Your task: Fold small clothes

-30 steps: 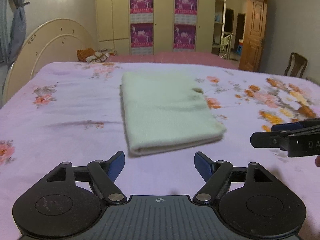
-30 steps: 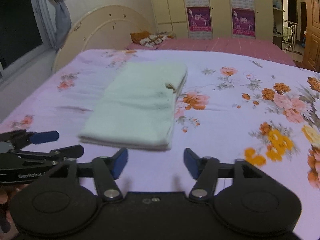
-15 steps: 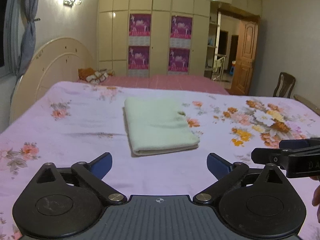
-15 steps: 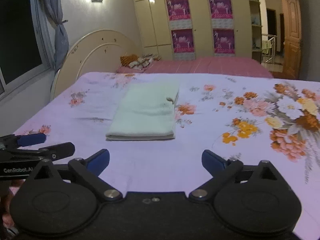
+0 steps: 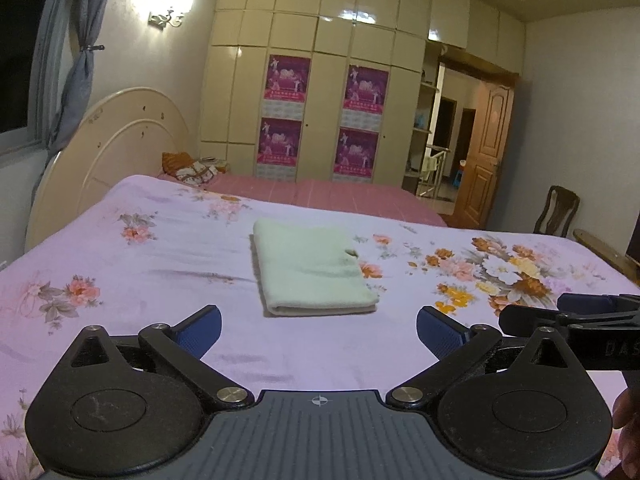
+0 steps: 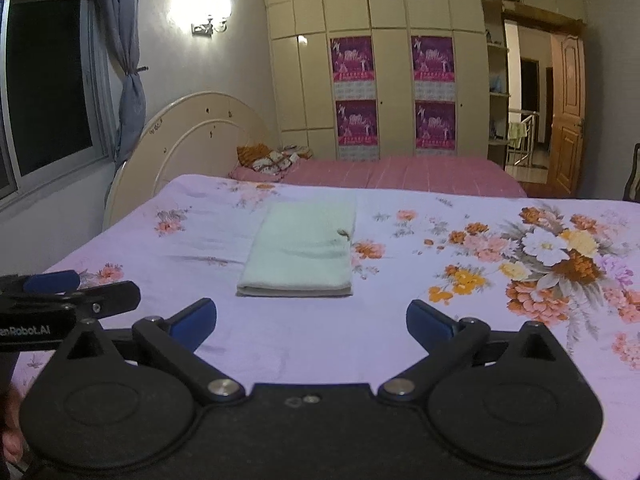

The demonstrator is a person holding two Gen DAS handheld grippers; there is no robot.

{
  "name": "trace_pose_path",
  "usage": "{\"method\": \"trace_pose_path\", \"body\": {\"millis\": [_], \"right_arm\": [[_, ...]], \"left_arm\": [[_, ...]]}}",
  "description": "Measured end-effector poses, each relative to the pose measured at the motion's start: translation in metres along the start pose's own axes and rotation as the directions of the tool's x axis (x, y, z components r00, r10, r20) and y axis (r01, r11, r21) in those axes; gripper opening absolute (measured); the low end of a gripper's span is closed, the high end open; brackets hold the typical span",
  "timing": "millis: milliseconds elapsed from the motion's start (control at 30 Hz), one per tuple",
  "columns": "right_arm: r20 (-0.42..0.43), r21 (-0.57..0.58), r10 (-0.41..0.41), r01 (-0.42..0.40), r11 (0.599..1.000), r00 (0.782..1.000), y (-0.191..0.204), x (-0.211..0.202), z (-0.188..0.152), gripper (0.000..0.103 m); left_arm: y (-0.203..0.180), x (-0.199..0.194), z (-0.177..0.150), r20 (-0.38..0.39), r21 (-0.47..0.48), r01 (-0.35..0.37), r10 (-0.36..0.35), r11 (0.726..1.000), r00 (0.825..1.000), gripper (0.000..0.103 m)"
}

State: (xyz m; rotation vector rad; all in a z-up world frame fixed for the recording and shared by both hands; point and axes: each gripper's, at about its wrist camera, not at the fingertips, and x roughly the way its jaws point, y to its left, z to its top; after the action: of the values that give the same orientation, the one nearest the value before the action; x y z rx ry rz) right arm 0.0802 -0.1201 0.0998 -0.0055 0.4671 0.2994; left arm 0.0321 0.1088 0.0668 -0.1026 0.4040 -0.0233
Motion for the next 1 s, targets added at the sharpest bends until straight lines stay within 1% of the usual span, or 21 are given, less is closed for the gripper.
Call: {"method": "trace_pose_path", "body": {"millis": [467,1000], "right_arm": [[-0.004,0.010,-0.036,0.036,0.999,0.999,-0.002,-0.003,-0.007,0.102],[-0.002,0.014,-0.044,0.044,0.999,0.999,-0.003,-0.002,-0.009,0.102]], "left_arm": [[-0.007,0.003,-0.006,-0.013,0.014,0.014,-0.014,1.000,1.000,0.103],[-0.012,0.005,-0.003,-0.010,0.029,0.019,-0.019,0.999,1.000,0.103]]}}
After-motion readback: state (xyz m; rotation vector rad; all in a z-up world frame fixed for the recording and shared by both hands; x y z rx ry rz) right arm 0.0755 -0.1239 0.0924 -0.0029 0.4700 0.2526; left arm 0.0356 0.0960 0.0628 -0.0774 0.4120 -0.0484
